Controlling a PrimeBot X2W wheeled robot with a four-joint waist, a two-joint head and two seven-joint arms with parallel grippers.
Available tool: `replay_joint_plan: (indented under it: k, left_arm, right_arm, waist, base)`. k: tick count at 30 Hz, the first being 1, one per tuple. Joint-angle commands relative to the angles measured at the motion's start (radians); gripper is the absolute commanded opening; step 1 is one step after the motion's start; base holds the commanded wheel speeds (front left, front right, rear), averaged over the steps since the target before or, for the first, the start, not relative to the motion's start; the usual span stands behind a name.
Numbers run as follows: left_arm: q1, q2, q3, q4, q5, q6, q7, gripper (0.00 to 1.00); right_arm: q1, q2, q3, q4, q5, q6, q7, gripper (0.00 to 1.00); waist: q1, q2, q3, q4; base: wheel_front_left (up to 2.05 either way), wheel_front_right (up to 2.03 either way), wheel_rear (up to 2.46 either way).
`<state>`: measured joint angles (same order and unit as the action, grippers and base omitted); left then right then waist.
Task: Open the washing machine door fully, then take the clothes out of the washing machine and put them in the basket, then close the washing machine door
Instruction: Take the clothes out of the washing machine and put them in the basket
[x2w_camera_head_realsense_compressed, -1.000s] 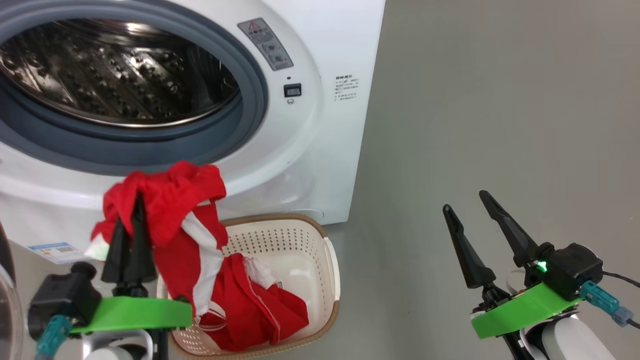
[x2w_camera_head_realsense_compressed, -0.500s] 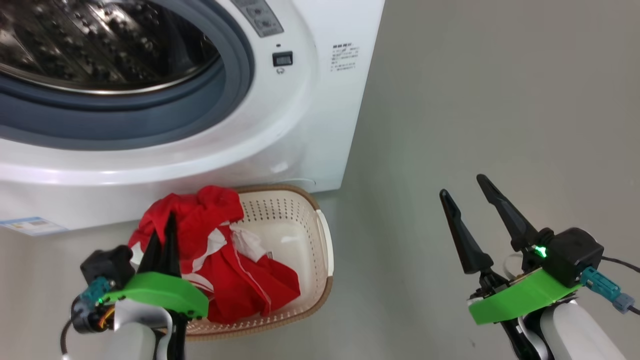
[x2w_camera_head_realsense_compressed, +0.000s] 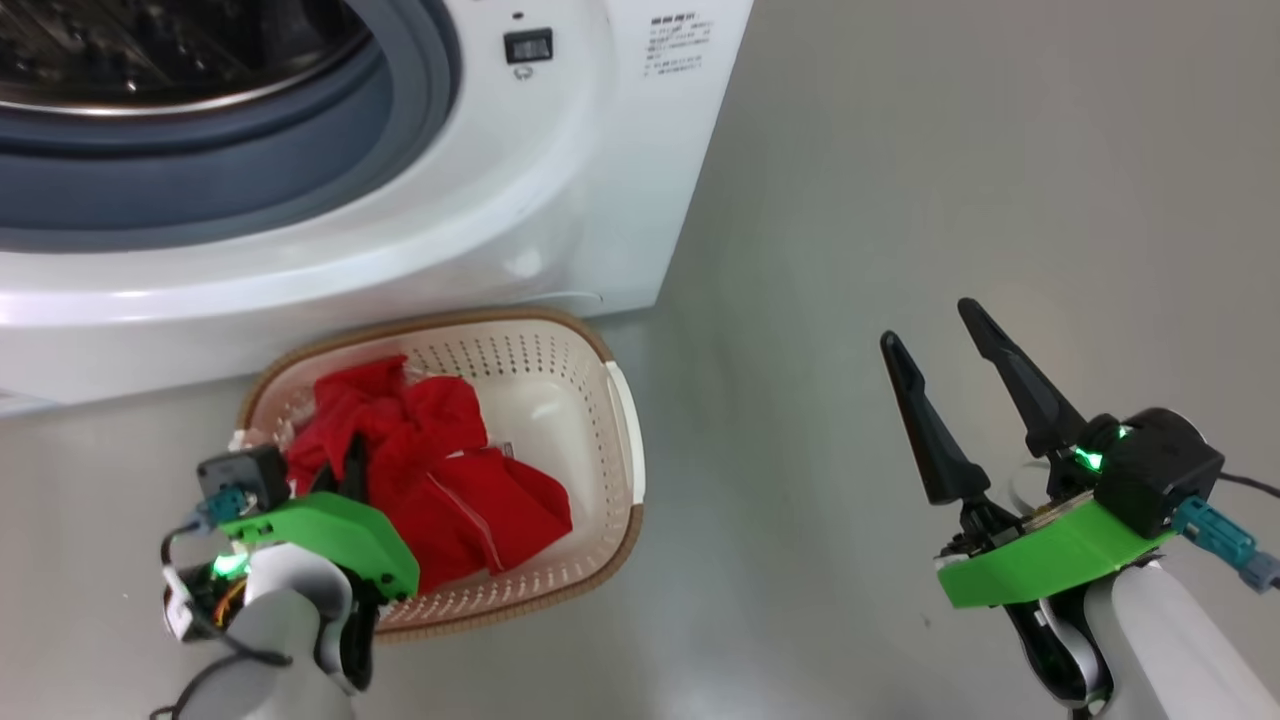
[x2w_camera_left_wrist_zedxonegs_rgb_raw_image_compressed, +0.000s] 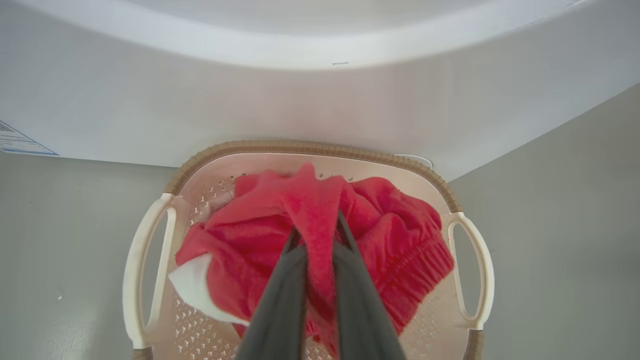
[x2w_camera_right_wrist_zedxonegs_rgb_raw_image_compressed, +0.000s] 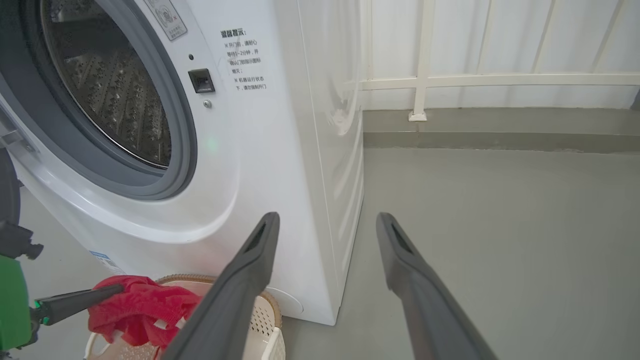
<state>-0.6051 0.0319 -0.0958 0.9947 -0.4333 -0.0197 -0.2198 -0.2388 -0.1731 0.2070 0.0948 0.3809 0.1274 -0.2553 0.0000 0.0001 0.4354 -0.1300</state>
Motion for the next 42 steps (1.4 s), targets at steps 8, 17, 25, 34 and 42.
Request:
replay_joint_plan:
  k: [8, 17, 25, 34, 42]
  left_arm:
    - [-0.119, 0.019, -0.006, 0.181, -0.023, -0.005, 0.037, 0.00]
    - [-0.158, 0.018, -0.018, 0.271, -0.045, -0.004, 0.069, 0.43]
    - [-0.156, 0.018, -0.042, 0.270, -0.041, -0.022, -0.008, 1.00]
    - [-0.112, 0.022, -0.050, 0.184, -0.026, -0.026, -0.041, 1.00]
    - [-0.007, 0.038, -0.009, -0.065, 0.022, 0.002, -0.042, 1.00]
  right_arm:
    - [-0.056, 0.001, 0.032, -0.026, 0.017, 0.003, -0.006, 1.00]
    - [-0.078, 0.004, 0.031, -0.015, 0.013, 0.003, -0.006, 1.00]
    - [-0.071, 0.004, 0.025, 0.002, 0.012, 0.003, -0.006, 1.00]
    - [-0.050, 0.003, 0.015, 0.017, 0.000, 0.003, -0.006, 1.00]
    - [-0.027, 0.010, -0.016, 0.019, -0.031, 0.003, -0.006, 1.00]
  waist:
    - [0.0000, -0.0001, 0.101, -0.036]
    - [0.0000, -0.0001, 0.131, -0.050]
    - [0.0000, -0.0001, 0.089, -0.029]
    - [0.0000, -0.0001, 0.010, 0.012]
    - [0.0000, -0.0001, -0.068, 0.044]
  base:
    - [0.00, 0.00, 0.00]
    - [0.00, 0.00, 0.00]
    - [0.00, 0.00, 0.00]
    - [0.00, 0.00, 0.00]
    - [0.00, 0.00, 0.00]
